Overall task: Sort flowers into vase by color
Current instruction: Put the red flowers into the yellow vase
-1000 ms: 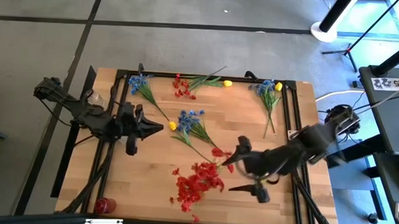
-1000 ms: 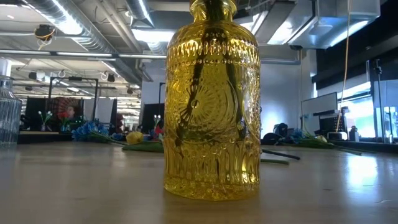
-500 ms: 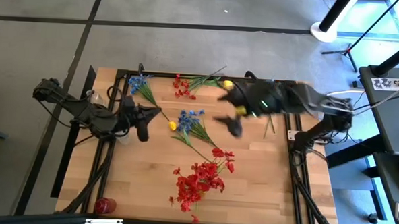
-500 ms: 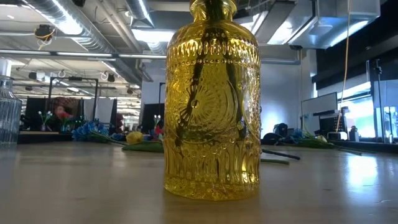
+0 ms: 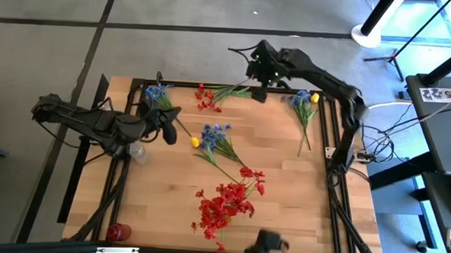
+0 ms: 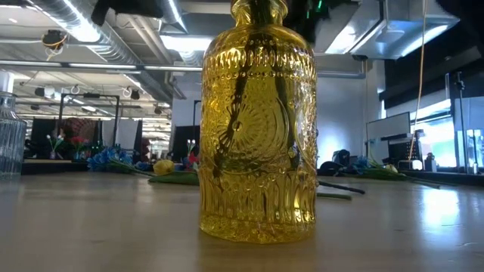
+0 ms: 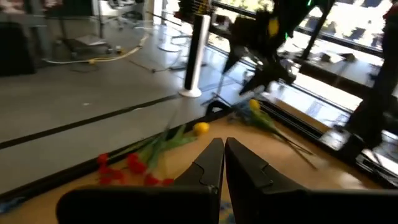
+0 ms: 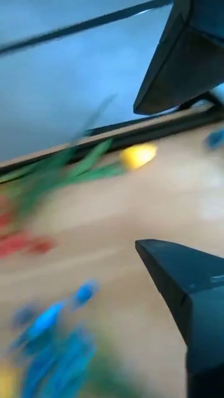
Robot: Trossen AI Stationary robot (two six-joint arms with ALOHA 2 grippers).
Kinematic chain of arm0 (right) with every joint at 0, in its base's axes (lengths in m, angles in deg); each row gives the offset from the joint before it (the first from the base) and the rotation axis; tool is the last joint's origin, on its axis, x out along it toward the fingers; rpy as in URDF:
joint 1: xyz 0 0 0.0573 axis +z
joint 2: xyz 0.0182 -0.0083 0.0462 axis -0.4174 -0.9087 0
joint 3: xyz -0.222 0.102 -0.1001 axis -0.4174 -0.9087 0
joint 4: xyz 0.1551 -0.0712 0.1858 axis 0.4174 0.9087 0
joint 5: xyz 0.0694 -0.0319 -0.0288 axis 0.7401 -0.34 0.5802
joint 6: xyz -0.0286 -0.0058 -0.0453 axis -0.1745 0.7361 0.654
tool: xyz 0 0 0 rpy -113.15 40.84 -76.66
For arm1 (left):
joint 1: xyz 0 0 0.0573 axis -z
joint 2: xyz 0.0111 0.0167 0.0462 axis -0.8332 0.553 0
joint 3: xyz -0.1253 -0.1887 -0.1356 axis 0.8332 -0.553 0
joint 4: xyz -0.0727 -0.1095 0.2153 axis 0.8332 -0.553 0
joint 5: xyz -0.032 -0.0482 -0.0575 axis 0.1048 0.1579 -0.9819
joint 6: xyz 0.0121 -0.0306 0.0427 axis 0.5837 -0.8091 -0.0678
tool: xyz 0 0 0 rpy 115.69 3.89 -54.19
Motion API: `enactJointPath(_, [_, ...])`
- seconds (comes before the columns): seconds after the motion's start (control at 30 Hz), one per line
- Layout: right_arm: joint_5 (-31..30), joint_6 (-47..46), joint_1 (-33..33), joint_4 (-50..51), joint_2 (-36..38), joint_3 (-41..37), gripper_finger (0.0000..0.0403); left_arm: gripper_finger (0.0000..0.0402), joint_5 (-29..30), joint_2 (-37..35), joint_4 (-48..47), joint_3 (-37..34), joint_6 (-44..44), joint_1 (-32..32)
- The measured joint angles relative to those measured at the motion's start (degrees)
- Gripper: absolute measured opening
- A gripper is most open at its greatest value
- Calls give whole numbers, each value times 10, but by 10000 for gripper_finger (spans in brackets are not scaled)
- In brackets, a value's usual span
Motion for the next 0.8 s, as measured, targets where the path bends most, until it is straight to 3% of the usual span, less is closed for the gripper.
enactJointPath(0.2, [-27, 135, -96, 30, -48, 0, 288, 14, -36, -1, -19, 0, 37, -78])
enactJointPath(0.37, [-60, 311, -166, -11, -72, 0, 253, 14, -76, -1, -28, 0, 47, -132])
enactJointPath(0.53, [4, 428, -208, -98, -117, 1, 232, 14, -77, -1, -28, 0, 65, -169])
enactJointPath(0.8, [86, 485, -202, -214, -232, 0, 207, 14, -74, -1, -24, 0, 43, -204])
